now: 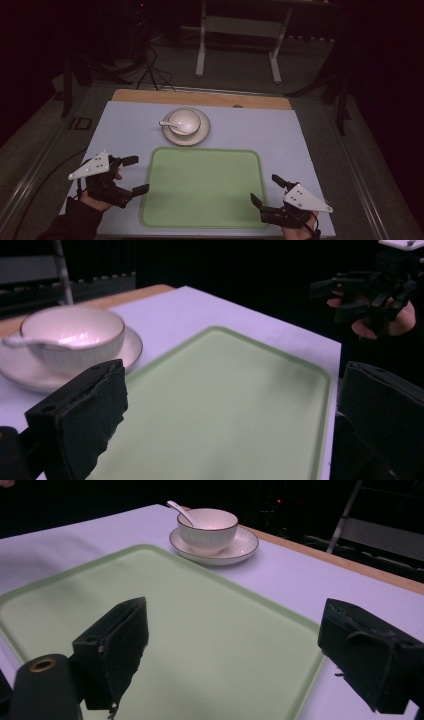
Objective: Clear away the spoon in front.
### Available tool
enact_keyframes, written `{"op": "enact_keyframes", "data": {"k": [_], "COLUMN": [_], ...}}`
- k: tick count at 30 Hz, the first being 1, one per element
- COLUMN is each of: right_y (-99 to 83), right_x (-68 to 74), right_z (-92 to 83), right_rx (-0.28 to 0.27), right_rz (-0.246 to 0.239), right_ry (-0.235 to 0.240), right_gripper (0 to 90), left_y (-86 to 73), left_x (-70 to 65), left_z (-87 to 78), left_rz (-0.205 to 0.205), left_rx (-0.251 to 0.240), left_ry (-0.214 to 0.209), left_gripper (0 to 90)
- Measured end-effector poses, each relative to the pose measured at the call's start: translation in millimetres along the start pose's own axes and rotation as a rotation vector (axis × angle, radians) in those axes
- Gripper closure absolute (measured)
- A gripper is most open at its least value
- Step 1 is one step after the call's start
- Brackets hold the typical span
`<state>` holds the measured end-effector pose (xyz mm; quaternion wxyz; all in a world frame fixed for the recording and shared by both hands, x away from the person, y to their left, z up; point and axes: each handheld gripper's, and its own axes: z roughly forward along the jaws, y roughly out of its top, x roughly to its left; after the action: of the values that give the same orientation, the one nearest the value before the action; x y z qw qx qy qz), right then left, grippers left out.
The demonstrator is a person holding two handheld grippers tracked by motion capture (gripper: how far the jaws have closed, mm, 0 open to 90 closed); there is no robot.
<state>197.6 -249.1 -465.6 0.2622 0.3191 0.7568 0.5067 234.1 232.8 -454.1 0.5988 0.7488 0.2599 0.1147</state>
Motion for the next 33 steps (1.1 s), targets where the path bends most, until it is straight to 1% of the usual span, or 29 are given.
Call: {"op": "enact_keyframes", "data": {"k": [1, 4, 7, 8, 10, 11, 12, 14, 15, 17, 18, 19, 20, 21, 22, 23, 24, 25, 26, 27, 28, 30, 33], "right_y": [-0.2, -0.1, 0.1, 0.1, 0.1, 0.1, 0.2, 0.5, 0.9, 1.5, 1.6, 1.6, 1.5, 1.2, 1.1, 1.0, 0.9, 0.8, 0.8, 0.9, 0.9, 0.8, 1.0], "right_x": [0.3, 0.5, 1.0, 1.1, 1.1, 1.1, 1.3, 2.3, 2.7, 3.9, 4.0, 4.1, 4.1, 3.8, 3.7, 3.4, 3.2, 3.2, 3.1, 3.2, 3.4, 3.6, 3.3], "right_z": [0.1, -0.4, -0.9, -0.8, -0.4, -0.4, -0.2, -0.5, -0.9, -1.5, -1.5, -1.4, -1.4, -1.2, -1.2, -0.9, -0.7, -0.4, -0.3, -0.1, -0.1, 0.0, -0.2], "right_rx": [-0.002, -0.007, -0.01, -0.01, -0.008, -0.007, -0.006, -0.01, -0.013, -0.023, -0.024, -0.026, -0.025, -0.024, -0.024, -0.023, -0.023, -0.023, -0.022, -0.021, -0.021, -0.02, -0.023], "right_rz": [-0.002, -0.005, -0.004, -0.004, -0.003, -0.002, 0.001, 0.005, 0.005, 0.006, 0.006, 0.005, 0.004, 0.004, 0.005, 0.008, 0.009, 0.011, 0.01, 0.01, 0.009, 0.01, 0.013], "right_ry": [-0.003, 0.003, 0.006, 0.007, 0.008, 0.01, 0.014, 0.017, 0.02, 0.023, 0.026, 0.027, 0.027, 0.029, 0.029, 0.032, 0.034, 0.034, 0.035, 0.035, 0.034, 0.038, 0.039], "right_gripper": [12.5, 12.5, 12.5, 12.5, 12.5, 12.5, 12.5, 12.5, 12.5, 12.5, 12.5, 12.5, 12.5, 12.5, 12.5, 12.5, 12.5, 12.5, 12.5, 12.5, 12.5, 12.5, 12.5], "left_y": [2.4, 10.1, 15.6, 17.4, 20.5, 22.0, 23.7, 25.7, 27.0, 28.2, 29.0, 29.4, 29.8, 30.1, 30.4, 30.5, 30.9, 30.9, 30.4, 29.7, 29.1, 26.6, 23.8], "left_x": [0.9, 5.7, 10.4, 12.3, 17.4, 20.8, 25.3, 30.4, 34.0, 39.5, 42.7, 44.8, 48.5, 49.6, 53.2, 54.9, 57.5, 57.5, 62.3, 64.8, 66.7, 72.8, 78.7], "left_z": [1.2, 6.8, 11.8, 13.5, 16.9, 18.4, 20.5, 24.4, 27.8, 32.6, 36.2, 38.0, 41.2, 42.4, 45.0, 46.5, 49.5, 49.5, 54.4, 56.5, 58.3, 63.1, 70.4], "left_rz": [0.001, -0.007, -0.015, -0.024, -0.044, -0.067, -0.099, -0.117, -0.131, -0.16, -0.175, -0.184, -0.196, -0.203, -0.225, -0.236, -0.252, -0.252, -0.3, -0.322, -0.339, -0.395, -0.428], "left_rx": [-0.001, -0.01, -0.023, -0.022, -0.026, -0.032, -0.045, -0.05, -0.046, -0.048, -0.047, -0.046, -0.059, -0.06, -0.07, -0.079, -0.084, -0.084, -0.107, -0.114, -0.121, -0.144, -0.144], "left_ry": [-0.004, 0.008, 0.031, 0.045, 0.057, 0.051, 0.036, 0.048, 0.072, 0.094, 0.131, 0.143, 0.167, 0.179, 0.188, 0.199, 0.231, 0.231, 0.269, 0.288, 0.3, 0.311, 0.336], "left_gripper": [0.0, 0.0, 2.5, 2.9, 4.5, 5.1, 6.8, 9.9, 11.3, 14.2, 15.7, 17.7, 18.8, 20.9, 21.6, 21.6, 21.8, 24.0, 24.1, 25.6, 26.3, 27.7, 30.9]}}
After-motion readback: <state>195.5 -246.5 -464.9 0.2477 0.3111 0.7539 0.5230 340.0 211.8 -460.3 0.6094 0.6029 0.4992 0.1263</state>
